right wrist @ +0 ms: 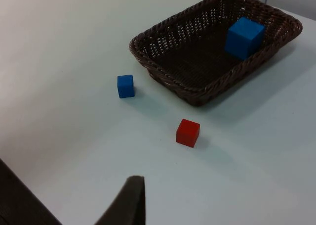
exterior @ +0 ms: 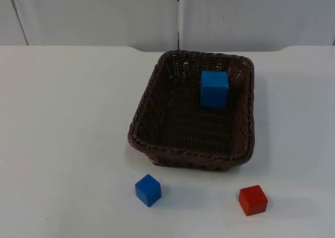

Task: Pick up the basket with the left hand and place the largest block into the basket with the right hand.

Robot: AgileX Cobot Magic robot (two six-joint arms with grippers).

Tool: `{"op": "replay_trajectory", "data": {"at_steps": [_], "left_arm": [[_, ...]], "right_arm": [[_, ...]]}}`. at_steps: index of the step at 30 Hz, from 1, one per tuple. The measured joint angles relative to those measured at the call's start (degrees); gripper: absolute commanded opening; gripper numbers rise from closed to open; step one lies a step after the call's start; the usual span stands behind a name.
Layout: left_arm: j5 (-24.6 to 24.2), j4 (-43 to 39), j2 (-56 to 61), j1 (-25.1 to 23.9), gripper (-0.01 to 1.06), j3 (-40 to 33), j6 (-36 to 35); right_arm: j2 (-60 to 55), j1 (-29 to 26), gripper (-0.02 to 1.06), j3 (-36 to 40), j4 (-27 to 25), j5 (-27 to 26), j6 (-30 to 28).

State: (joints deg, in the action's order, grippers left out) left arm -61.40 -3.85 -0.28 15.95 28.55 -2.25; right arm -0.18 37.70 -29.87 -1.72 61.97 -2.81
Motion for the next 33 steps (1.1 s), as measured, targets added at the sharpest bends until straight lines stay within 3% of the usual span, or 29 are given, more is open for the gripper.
{"op": "replay_trajectory", "data": {"at_steps": [17, 33], "left_arm": [[0.0, 0.0, 0.0, -0.8, 1.05, 0.0, 0.0], [0.0, -0.2, 0.0, -12.4, 1.05, 0.0, 0.0]], "right_arm": [[0.0, 0.0, 1.05, 0.0, 0.0, 0.0, 0.0], [0.0, 0.0, 1.05, 0.0, 0.0, 0.0, 0.0]]}}
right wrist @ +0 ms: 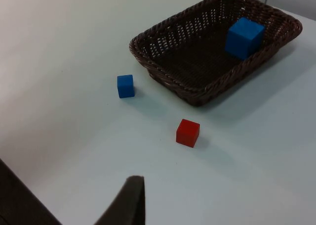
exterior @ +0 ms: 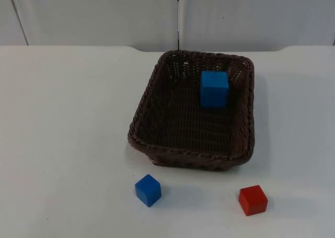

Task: Pick up the basket with the left hand and place the largest block into the basket with the right hand.

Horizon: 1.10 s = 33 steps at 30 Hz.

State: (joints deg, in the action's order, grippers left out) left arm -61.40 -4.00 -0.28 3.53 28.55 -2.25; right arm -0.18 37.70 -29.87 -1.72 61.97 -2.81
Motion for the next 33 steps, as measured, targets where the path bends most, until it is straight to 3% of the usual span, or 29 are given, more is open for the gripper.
{"op": "replay_trajectory", "data": {"at_steps": [10, 15, 33], "left_arm": [[0.0, -0.1, 0.0, -4.7, 1.05, 0.0, 0.1], [0.0, -0.3, 0.0, -4.8, 1.05, 0.0, 0.1], [0.0, -0.4, 0.0, -4.8, 1.05, 0.0, 0.1]], "right_arm": [[0.0, 0.0, 1.05, 0.0, 0.0, 0.0, 0.3], [0.0, -0.5, 1.05, 0.0, 0.0, 0.0, 0.4], [0.0, -14.2, 1.05, 0.0, 0.0, 0.0, 0.6]]}}
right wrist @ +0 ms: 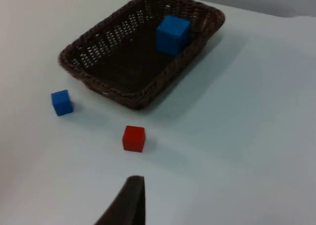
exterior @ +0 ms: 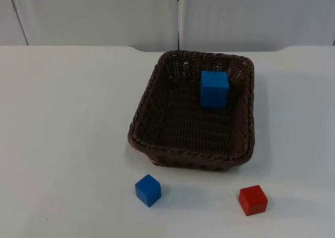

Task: Pick up the basket with the left hand and place the largest block into the basket with the right hand.

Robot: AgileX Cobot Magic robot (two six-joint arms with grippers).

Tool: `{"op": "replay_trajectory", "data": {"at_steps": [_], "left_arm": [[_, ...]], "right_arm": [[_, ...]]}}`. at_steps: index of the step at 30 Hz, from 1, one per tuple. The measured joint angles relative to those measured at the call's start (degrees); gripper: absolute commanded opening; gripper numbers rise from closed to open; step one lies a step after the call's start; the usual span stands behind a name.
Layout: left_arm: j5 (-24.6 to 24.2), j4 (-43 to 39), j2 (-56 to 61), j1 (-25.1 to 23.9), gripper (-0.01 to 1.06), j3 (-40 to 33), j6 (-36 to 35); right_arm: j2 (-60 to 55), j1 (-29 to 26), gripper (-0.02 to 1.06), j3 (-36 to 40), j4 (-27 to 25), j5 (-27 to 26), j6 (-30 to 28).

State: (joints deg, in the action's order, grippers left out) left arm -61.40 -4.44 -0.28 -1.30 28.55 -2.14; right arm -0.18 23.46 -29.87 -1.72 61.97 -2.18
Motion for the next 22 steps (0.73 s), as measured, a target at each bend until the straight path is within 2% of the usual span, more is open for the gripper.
{"op": "replay_trajectory", "data": {"at_steps": [4, 17, 22], "left_arm": [[0.0, 0.0, 0.0, 0.0, 1.05, 0.0, 0.0], [0.0, 0.0, 0.0, 0.0, 1.05, 0.0, 0.0], [0.0, 0.0, 0.0, 0.0, 1.05, 0.0, 0.0]], "right_arm": [[0.0, -2.3, 1.05, 0.0, 0.0, 0.0, 0.0], [0.0, -16.7, 1.05, 0.0, 0.0, 0.0, 0.0], [0.0, -20.1, 1.05, 0.0, 0.0, 0.0, 0.0]]}}
